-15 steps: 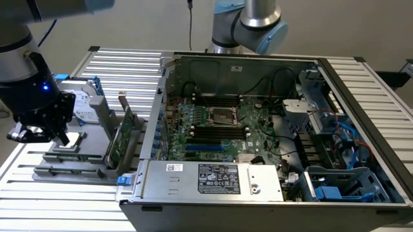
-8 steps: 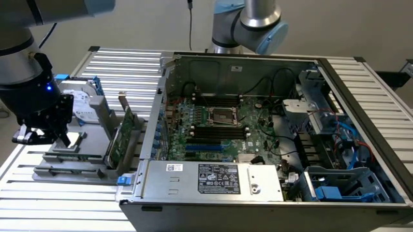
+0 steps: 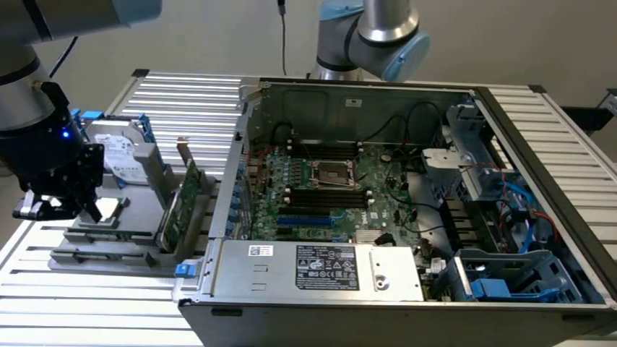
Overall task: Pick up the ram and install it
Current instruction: 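Pick up the ram and move it above insertion slot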
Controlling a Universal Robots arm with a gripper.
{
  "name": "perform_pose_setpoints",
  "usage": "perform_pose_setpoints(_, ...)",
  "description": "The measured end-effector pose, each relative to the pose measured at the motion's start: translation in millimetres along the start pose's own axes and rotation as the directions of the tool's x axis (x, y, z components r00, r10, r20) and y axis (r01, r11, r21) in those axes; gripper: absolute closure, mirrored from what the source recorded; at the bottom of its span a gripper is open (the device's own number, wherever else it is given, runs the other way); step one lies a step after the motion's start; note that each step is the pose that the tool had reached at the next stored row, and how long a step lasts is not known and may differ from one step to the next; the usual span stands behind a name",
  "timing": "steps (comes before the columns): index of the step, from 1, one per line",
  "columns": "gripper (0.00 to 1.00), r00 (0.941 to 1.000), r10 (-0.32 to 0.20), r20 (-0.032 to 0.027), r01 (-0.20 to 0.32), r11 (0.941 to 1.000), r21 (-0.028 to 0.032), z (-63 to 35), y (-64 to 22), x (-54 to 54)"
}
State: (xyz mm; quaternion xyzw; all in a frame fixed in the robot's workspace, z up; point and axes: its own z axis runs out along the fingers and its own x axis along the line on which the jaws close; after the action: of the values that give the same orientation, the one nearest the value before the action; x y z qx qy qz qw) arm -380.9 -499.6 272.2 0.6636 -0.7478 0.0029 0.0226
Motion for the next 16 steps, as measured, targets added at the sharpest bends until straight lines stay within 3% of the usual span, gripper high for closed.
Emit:
perform_pose_setpoints(5,0.69,1.0,0.0,0.001,0.0,1.0,-0.0003,1.2,1.6,3.7)
perform_pose_setpoints(16,0.69,1.0,-0.003,0.0009,0.003,1.0,-0.0002,21.6,8.5,9.1)
